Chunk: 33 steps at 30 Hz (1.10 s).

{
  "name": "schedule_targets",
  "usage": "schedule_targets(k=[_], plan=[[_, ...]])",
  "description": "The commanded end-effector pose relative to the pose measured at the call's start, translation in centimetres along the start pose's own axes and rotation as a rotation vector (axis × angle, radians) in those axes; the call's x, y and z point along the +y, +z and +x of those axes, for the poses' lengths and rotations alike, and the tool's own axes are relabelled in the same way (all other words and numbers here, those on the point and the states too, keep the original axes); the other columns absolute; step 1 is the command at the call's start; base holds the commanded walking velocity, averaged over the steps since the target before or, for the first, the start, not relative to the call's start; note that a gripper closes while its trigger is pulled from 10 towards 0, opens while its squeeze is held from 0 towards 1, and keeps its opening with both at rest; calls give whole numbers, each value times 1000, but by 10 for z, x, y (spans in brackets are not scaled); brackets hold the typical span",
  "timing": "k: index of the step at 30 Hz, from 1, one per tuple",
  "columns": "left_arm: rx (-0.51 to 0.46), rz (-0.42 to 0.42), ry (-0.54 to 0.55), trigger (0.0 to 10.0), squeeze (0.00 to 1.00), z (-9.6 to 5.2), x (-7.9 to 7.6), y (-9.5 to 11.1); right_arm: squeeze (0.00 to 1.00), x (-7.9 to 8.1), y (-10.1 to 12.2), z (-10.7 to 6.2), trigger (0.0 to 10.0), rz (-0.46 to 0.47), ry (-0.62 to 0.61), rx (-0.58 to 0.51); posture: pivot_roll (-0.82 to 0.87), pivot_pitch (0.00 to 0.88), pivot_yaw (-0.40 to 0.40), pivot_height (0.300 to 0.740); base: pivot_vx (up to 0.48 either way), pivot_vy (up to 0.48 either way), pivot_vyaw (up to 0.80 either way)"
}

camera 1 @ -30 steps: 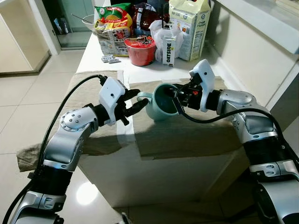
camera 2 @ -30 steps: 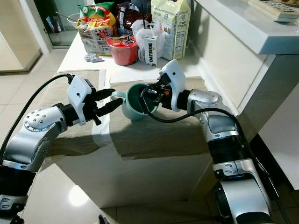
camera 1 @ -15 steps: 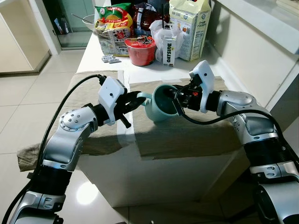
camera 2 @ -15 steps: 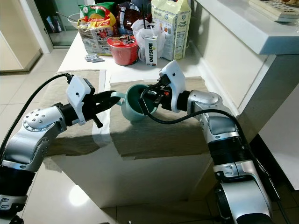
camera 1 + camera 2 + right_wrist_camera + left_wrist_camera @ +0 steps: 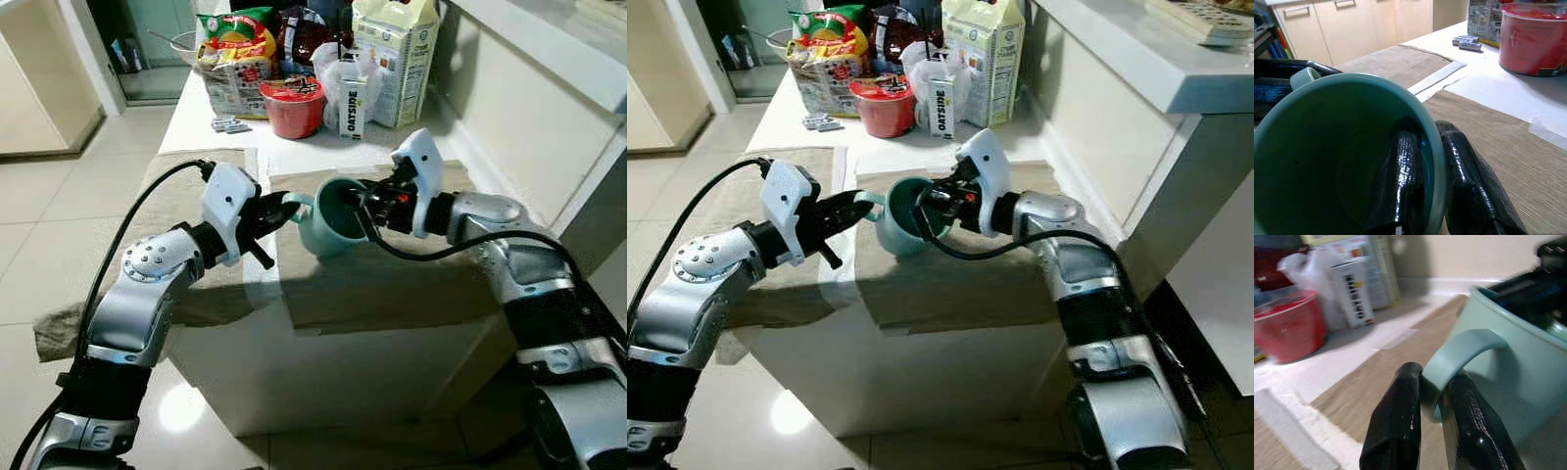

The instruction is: Setting the table

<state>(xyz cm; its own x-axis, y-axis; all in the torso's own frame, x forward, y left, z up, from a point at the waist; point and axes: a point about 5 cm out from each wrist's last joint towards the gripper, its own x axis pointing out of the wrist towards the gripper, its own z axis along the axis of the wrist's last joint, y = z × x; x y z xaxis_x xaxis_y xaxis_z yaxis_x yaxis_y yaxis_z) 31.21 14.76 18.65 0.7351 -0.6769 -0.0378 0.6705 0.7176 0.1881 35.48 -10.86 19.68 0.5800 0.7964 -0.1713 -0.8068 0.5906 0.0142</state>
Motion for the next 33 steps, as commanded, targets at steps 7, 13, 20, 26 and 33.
schedule_targets(k=[7,13,20,26,33], plan=[[-28,-47,-47,0,0,-1,-8,1,1000,-26,9,-12,10000,-23,-259,-30,-112,8,51,740,0,0,0],[-23,-45,-42,0,0,0,-8,1,1000,-27,8,-11,10000,-41,-261,-15,-113,7,51,740,0,0,0],[-23,-46,-44,0,0,0,-10,1,1000,-28,12,-11,10000,-59,-267,-24,-116,7,50,740,0,0,0],[-28,-55,-41,0,0,1,-12,1,1000,-30,23,-12,10000,-74,-296,-76,-115,8,48,740,0,0,0],[-55,-100,25,0,0,0,-12,0,1000,-36,38,-15,10000,-88,-402,-183,-113,11,45,740,0,0,0]])
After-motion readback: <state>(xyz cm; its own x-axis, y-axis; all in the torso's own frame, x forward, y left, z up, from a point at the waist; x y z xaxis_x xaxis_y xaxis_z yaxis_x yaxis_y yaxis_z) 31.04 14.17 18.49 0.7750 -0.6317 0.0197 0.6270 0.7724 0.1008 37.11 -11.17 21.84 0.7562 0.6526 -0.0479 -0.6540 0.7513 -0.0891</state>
